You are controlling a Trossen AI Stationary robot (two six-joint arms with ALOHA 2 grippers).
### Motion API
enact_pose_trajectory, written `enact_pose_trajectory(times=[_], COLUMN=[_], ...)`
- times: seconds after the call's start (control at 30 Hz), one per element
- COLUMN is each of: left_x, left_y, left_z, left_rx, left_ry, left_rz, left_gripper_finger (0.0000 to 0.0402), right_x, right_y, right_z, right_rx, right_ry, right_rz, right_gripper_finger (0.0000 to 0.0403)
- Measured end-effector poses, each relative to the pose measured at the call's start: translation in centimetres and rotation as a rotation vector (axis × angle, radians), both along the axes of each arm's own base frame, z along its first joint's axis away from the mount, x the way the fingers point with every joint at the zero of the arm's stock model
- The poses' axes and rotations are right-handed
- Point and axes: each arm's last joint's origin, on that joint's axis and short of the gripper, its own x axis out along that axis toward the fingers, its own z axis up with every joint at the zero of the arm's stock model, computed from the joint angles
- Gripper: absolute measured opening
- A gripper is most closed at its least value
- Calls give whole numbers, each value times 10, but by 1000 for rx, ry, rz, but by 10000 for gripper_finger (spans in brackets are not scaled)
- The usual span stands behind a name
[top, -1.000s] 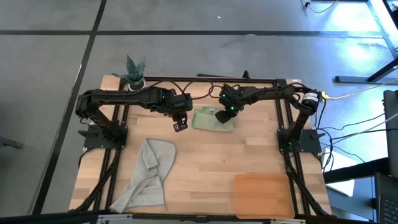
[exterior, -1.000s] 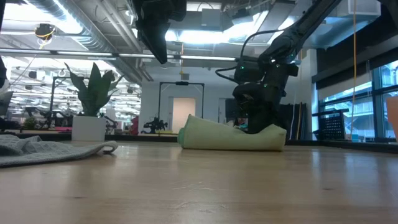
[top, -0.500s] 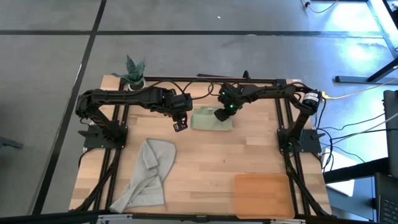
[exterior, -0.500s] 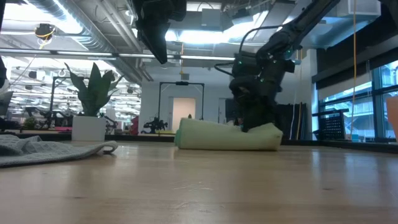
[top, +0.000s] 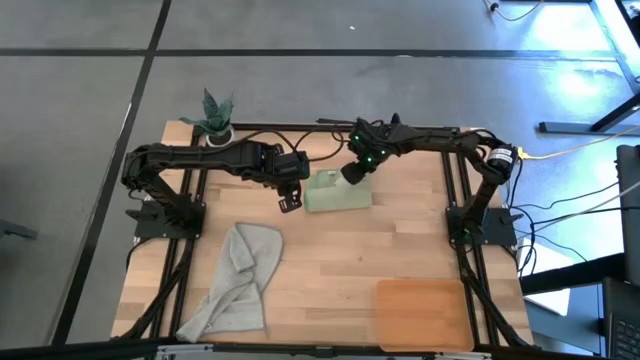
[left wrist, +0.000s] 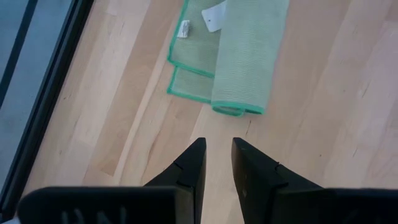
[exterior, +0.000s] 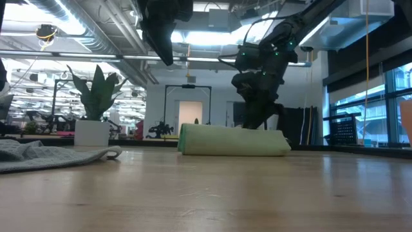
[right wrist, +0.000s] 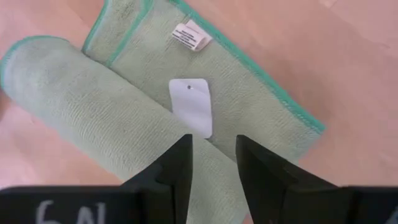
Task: Roll microfiber towels into tight, uniform cylinder then place into a basket
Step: Roll the green microfiber cloth
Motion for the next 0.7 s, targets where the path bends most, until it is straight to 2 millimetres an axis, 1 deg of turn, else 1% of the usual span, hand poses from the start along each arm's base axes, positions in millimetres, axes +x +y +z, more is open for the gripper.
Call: enact_pose_trajectory(times=[0.2,0.3,0.4,0.57,0.63,0.7], left_x=[0,0,0,0,0,0], left_y=[-2,-1,-2,-1,-2,-2], left_z=[0,0,0,0,0,0], left_rx=[0,0,0,-1,-1,-1], left_ry=[0,0,0,-1,-1,-1], left_rz=[-5,-4,-4,-2,-2,-2], left_gripper_finger=[67,67,67,67,67,67], right_x=[0,4,12,34,44,54], right_y=[0,6,23,57,66,71], right_z=[1,6,10,11,9,8], right_rx=[-25,-47,-63,-159,-207,-269], right_ry=[10,-36,-86,-187,-224,-280], right_rz=[17,118,269,515,550,553], right_gripper_finger=[124,124,124,124,124,124])
